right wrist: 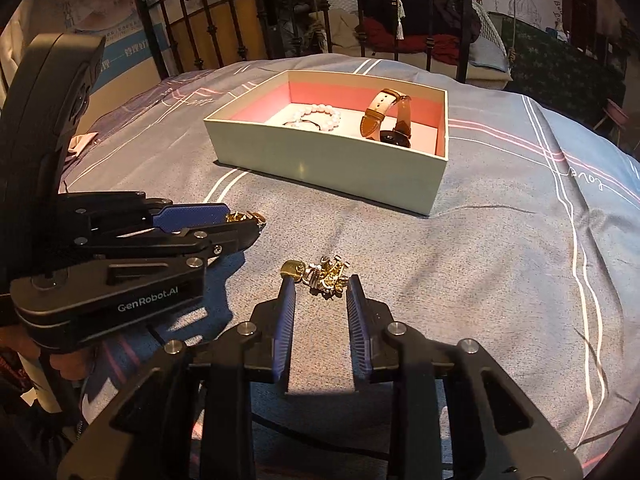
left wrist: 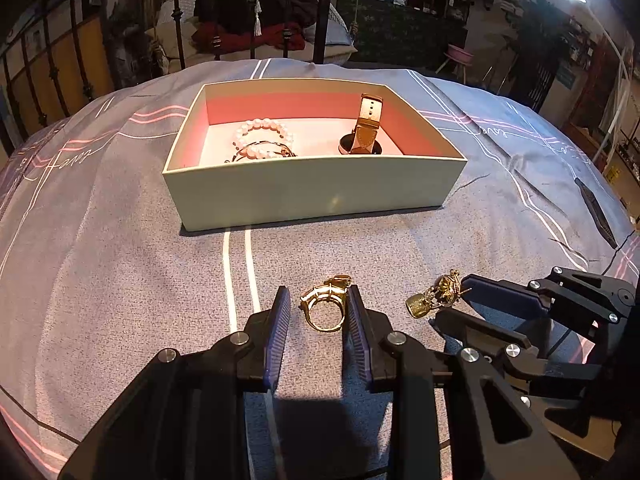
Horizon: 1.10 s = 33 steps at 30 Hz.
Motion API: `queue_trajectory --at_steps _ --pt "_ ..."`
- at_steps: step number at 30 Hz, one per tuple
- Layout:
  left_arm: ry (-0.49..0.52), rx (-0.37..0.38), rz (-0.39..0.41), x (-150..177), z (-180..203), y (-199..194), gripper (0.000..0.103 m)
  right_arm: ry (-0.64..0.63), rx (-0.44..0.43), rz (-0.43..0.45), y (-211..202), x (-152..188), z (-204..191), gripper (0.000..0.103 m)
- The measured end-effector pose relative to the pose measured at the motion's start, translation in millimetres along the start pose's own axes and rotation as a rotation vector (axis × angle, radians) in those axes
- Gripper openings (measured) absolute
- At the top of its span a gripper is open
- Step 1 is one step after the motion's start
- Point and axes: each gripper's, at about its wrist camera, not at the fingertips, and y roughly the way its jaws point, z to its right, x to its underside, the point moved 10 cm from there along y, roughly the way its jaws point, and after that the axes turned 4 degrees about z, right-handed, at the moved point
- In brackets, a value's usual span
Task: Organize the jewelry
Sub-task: 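Grasp the gold ring with the left gripper while the right grasps the gold brooch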
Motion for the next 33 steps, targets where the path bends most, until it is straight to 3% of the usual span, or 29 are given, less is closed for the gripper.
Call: queue_trajectory --at_steps 10,21,23,33 --pt "-0.007 0.006 -0.001 -0.1 -0.7 0.1 0.029 -0.016 0.045 -0.029 -0.8 2.9 20.0 0.028" --pt "-0.018 0.015 -0.005 0.1 -2.2 0.2 0.026 -0.092 0.005 -0.049 22.2 -16.3 -5.7 0.028" --pt "-0.019 0.015 -0.005 -0.2 -2.3 0.2 0.026 -0.090 0.003 -0.045 20.5 -16.3 -5.4 0.020" --pt "-0.020 0.016 -0.006 -0.5 -2.2 -0.5 0.026 -0.054 -0.007 -0.023 7.2 -10.0 -1.1 0.019"
